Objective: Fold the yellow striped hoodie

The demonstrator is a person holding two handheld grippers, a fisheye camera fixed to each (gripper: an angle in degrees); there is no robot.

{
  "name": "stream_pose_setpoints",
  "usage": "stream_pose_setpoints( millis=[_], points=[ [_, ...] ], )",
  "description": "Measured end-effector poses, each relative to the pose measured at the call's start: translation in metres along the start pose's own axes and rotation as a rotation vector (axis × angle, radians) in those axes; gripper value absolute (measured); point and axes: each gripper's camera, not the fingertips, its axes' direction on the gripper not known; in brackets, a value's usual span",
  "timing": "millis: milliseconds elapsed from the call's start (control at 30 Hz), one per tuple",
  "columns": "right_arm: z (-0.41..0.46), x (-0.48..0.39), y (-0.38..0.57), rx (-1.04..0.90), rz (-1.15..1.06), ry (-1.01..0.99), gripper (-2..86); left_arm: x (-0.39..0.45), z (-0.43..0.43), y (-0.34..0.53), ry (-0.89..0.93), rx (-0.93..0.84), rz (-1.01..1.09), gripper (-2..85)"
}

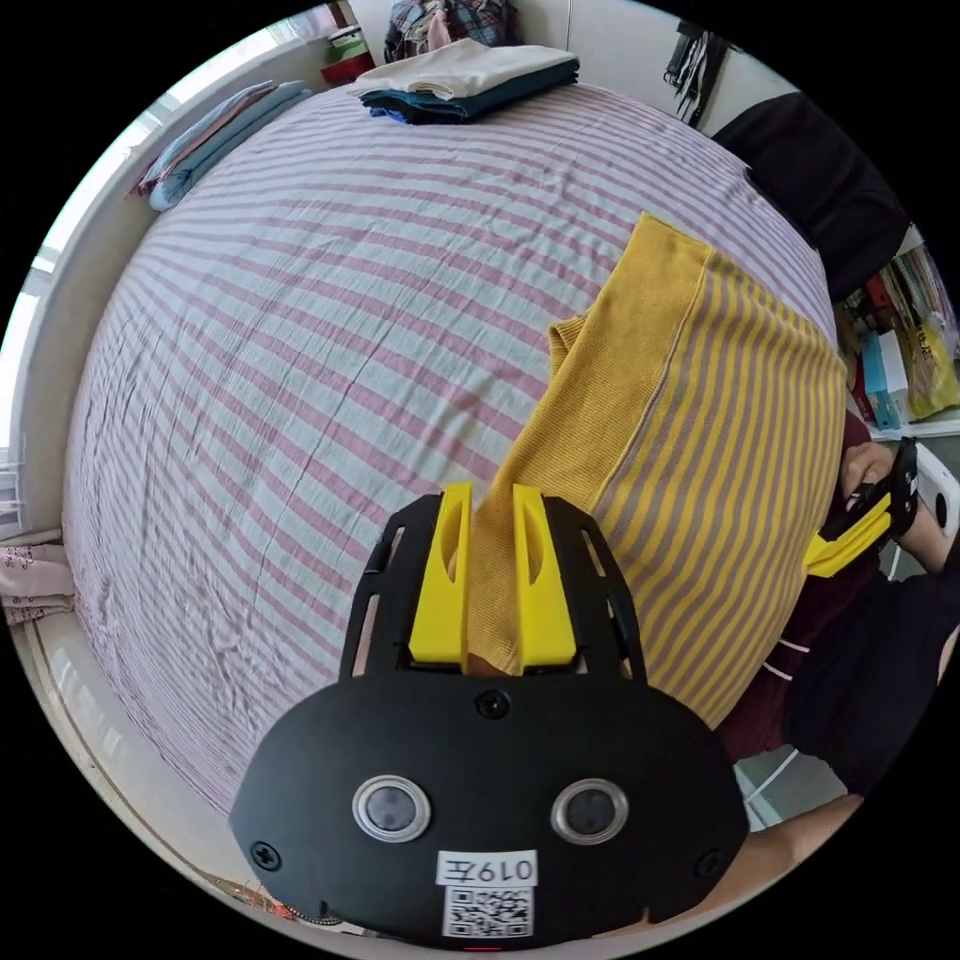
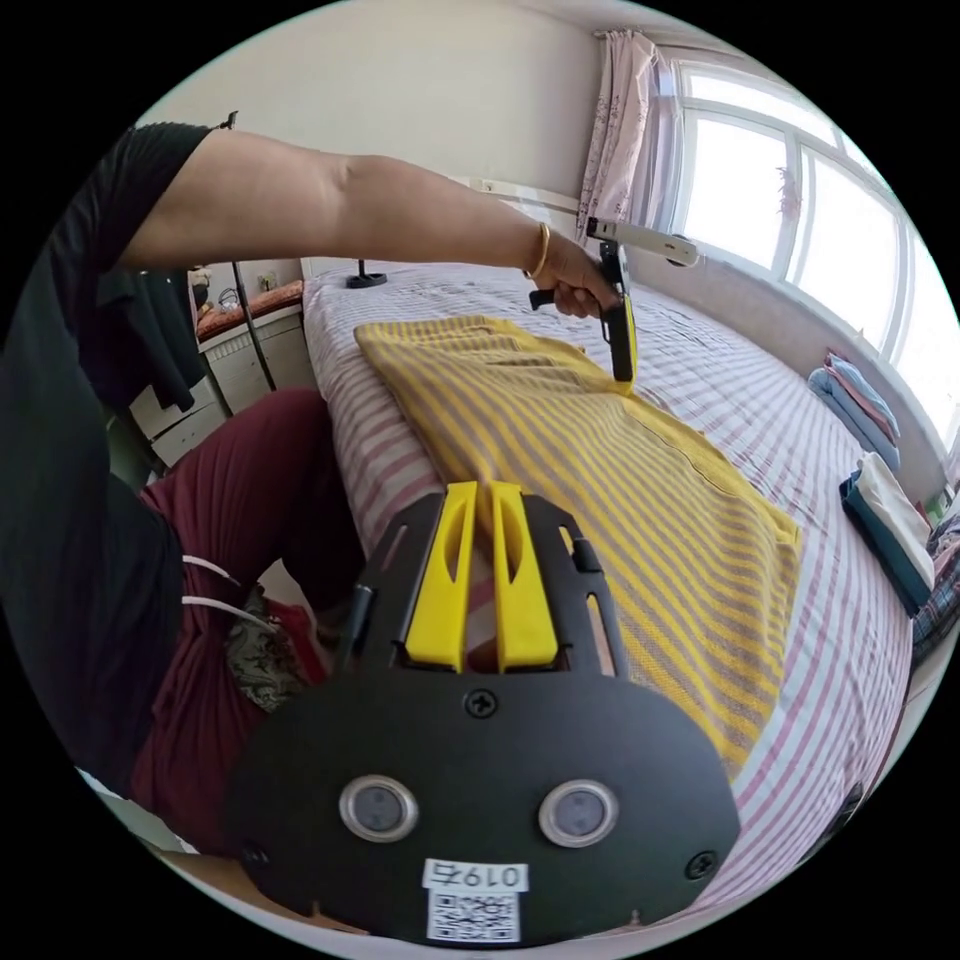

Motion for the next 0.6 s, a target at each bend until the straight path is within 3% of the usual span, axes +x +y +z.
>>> stream_pose_setpoints(
  millis=[200, 600],
  points=[
    [0.003, -0.012, 0.0, 0.044, -0.017, 0.059, 2.1, -0.04, -0.036, 0.069, 0.143, 0.137, -0.093, 6.5],
    [0.01, 0.001, -0.006, 0.03, -0.003, 0.037, 0.4, -0.047, -0.019, 0.135, 0.071, 0.009, -0.082, 2.8]
  ],
)
